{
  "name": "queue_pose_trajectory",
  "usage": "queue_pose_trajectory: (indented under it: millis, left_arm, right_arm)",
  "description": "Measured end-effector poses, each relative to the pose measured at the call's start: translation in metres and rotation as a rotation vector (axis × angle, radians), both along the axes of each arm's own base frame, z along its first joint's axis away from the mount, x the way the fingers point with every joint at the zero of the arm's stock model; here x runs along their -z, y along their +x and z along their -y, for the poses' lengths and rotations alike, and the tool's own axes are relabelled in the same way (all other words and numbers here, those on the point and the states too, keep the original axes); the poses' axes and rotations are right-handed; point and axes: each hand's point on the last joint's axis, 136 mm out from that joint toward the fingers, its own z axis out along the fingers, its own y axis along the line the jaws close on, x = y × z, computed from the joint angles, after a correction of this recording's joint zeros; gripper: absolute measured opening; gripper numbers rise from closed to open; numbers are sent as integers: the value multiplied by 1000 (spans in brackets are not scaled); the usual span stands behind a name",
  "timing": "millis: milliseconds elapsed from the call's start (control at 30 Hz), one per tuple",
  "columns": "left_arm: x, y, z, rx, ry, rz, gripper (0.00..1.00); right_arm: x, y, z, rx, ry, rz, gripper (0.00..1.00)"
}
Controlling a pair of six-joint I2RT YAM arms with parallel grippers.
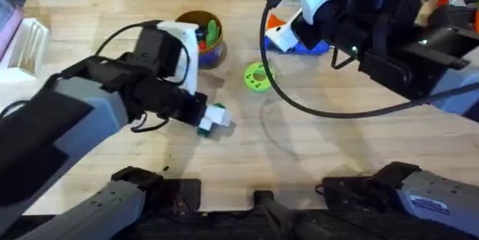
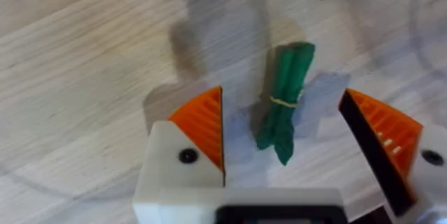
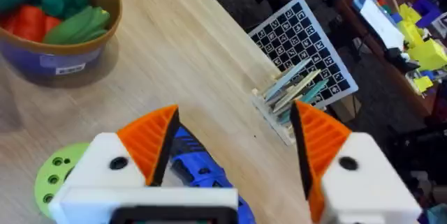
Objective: Pick up the gripper from the table and insert it into the empty holder that is missing its gripper. Then pick up a screw, insert it into the mounting hole, and use the screwdriver to tighten it. Finally, clean up the table by picking up the vegetable and placing it into the bucket.
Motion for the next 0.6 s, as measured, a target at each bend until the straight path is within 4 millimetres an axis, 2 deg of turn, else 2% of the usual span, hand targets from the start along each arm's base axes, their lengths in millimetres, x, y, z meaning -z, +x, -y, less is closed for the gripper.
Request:
queue_pose_trajectory:
  millis: [267, 367, 500, 600]
  left_arm:
    - [1, -6, 23, 141, 68, 17, 988]
    - [1, -6, 24, 139, 65, 20, 989]
    - [-5, 7, 31, 111, 31, 68, 988]
    - [-4, 5, 28, 72, 41, 40, 987]
  right_arm:
    - [0, 0, 0, 0, 0, 0, 940]
    - [0, 0, 0, 0, 0, -1, 940]
    - [0, 0, 0, 0, 0, -1, 940]
    - [0, 0, 0, 0, 0, 0, 940]
